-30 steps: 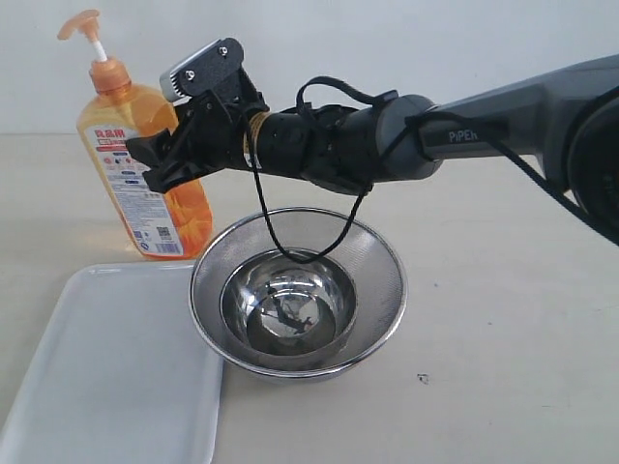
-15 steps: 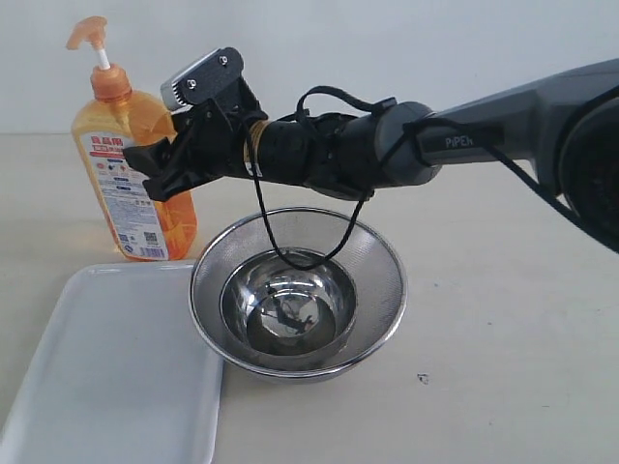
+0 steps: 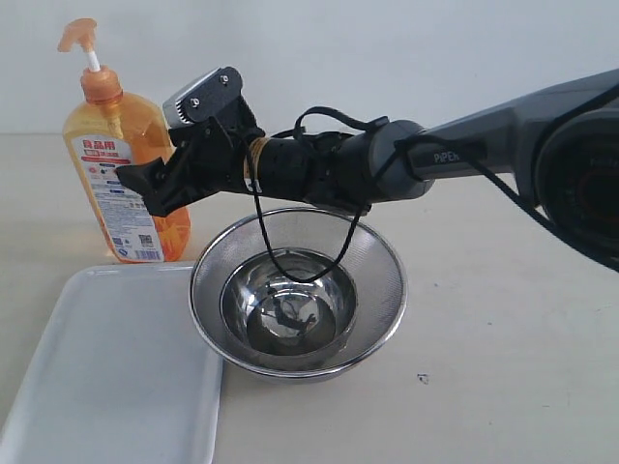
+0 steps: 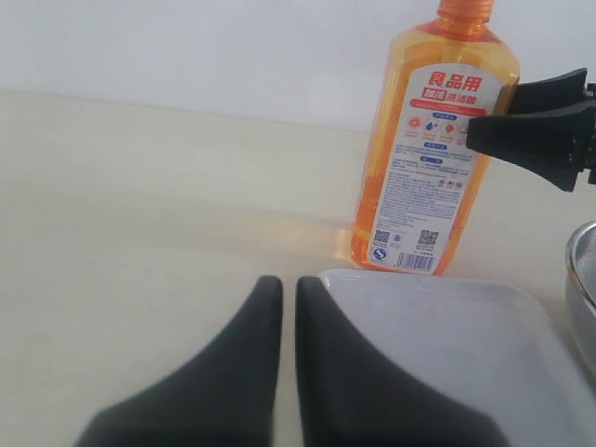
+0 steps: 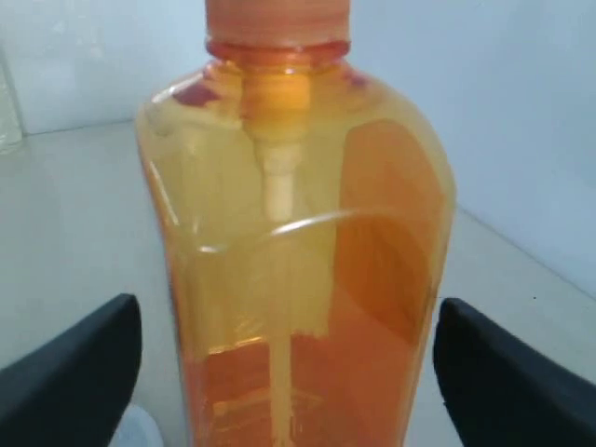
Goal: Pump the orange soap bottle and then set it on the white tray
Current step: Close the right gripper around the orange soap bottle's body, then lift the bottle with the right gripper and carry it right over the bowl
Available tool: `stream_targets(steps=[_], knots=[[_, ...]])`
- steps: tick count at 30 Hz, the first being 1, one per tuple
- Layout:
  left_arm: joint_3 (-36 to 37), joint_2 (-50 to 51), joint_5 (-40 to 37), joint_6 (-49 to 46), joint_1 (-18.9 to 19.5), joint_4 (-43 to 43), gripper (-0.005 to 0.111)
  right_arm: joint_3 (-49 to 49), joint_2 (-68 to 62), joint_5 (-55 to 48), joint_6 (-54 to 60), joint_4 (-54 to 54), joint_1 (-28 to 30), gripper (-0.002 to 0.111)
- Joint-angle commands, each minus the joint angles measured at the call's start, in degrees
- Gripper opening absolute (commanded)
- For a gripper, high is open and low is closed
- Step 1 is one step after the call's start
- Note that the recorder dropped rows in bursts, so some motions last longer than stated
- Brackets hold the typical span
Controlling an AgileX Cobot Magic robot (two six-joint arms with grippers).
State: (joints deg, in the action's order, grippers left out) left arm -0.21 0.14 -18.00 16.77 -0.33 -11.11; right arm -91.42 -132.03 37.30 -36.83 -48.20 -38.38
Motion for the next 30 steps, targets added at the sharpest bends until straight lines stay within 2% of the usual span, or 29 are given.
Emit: stream_targets(steps=[1, 7, 18, 30], knots=[[0.21, -0.14, -0.05, 0.19, -0.26, -0.24, 0.005, 0.14, -0.06, 0.39, 2.79, 2.12, -0.05, 0.087], [0.21, -0.14, -0.05, 0.19, -0.26, -0.24, 0.005, 0.02, -0.06, 0.15, 4.67, 4.83, -0.05, 0.095], [0.21, -0.14, -0.05, 0.19, -0.26, -0.24, 0.005, -0.43, -0.18, 3.57, 7.53, 10.25, -1.13, 0.095], [0.21, -0.14, -0.05, 0.19, -0.26, -0.24, 0.005, -9.32, -7.16, 3.69, 7.03, 13.07, -3.39, 0.095]])
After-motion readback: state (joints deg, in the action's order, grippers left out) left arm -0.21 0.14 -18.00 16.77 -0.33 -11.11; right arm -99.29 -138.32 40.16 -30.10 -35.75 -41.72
